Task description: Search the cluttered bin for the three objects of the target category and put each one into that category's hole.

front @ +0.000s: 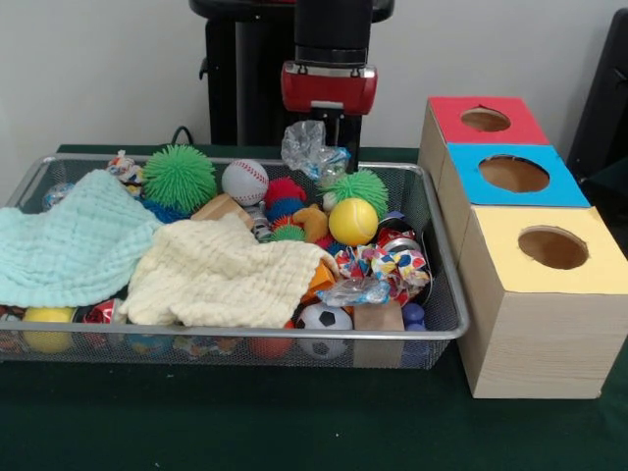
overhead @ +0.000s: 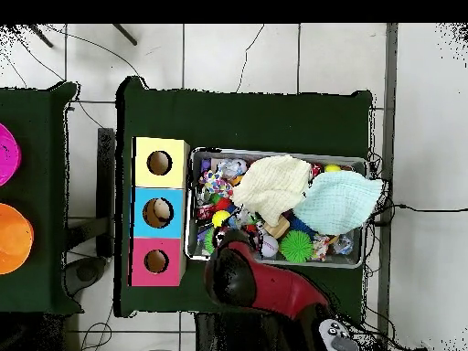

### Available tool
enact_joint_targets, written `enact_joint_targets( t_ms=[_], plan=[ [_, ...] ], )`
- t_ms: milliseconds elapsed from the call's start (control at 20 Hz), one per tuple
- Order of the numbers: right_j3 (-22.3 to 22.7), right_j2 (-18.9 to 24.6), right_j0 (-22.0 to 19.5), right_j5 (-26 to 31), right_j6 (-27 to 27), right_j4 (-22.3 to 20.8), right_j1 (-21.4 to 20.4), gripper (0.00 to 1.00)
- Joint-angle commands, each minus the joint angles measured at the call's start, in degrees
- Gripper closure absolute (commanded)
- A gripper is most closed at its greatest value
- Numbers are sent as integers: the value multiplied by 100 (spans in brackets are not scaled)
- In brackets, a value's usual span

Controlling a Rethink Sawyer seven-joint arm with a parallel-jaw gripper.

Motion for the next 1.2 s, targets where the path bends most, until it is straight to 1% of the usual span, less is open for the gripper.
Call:
enact_joint_targets(
  t_ms=[50,350,550,800,1200],
  plan=[
    [-471,152,132,418,811,74,185,100],
    [-681,-206,638,545,835,263,219,100],
    [-804,-240,792,635,903,369,245,100],
    [-944,-238,946,745,971,536,300,100],
    [-993,-271,995,684,910,557,342,100]
  ],
)
